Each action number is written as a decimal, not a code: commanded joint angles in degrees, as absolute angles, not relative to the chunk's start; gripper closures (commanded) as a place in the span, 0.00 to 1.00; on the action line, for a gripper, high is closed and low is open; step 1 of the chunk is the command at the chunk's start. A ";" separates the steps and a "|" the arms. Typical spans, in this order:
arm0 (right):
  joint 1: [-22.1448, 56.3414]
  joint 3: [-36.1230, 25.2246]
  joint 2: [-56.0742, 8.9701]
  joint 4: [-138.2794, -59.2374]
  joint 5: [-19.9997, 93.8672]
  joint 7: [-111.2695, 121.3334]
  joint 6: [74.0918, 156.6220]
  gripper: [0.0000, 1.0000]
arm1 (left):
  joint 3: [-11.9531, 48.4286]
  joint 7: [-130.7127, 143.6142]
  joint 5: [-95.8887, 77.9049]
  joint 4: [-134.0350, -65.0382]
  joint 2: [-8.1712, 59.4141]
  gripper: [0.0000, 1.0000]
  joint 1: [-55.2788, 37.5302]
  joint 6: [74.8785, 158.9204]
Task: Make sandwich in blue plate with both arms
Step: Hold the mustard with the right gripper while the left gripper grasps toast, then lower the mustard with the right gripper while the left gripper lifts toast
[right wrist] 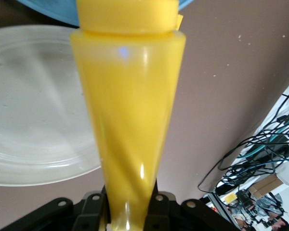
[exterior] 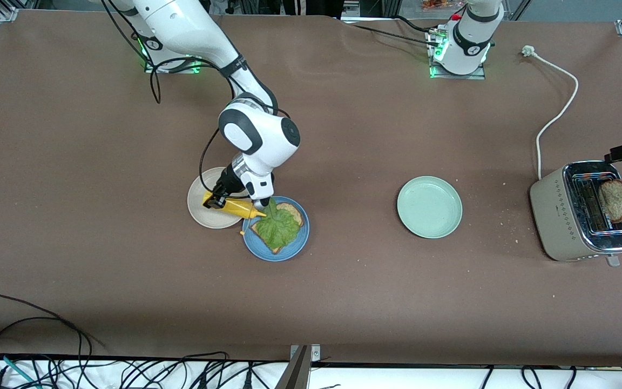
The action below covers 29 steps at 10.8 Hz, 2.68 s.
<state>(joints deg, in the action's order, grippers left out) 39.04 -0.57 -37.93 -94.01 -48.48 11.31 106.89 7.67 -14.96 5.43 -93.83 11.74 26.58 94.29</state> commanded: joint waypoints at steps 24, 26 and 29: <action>0.73 16.17 -28.29 -95.36 2.51 57.69 111.80 1.00 | 8.44 -20.39 2.46 -87.81 24.71 1.00 33.22 104.08; -4.02 16.61 -30.49 -95.10 8.93 67.89 111.36 1.00 | 8.35 -20.91 2.72 -87.45 21.46 1.00 33.31 101.00; -12.28 17.57 -35.40 -94.49 18.52 86.51 110.66 1.00 | 8.35 -21.62 2.81 -87.28 14.26 1.00 33.66 94.95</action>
<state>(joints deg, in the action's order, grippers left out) -6.22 15.00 -32.32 -94.83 12.62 74.97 111.37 8.38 -20.89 2.66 -86.47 20.15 33.55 99.87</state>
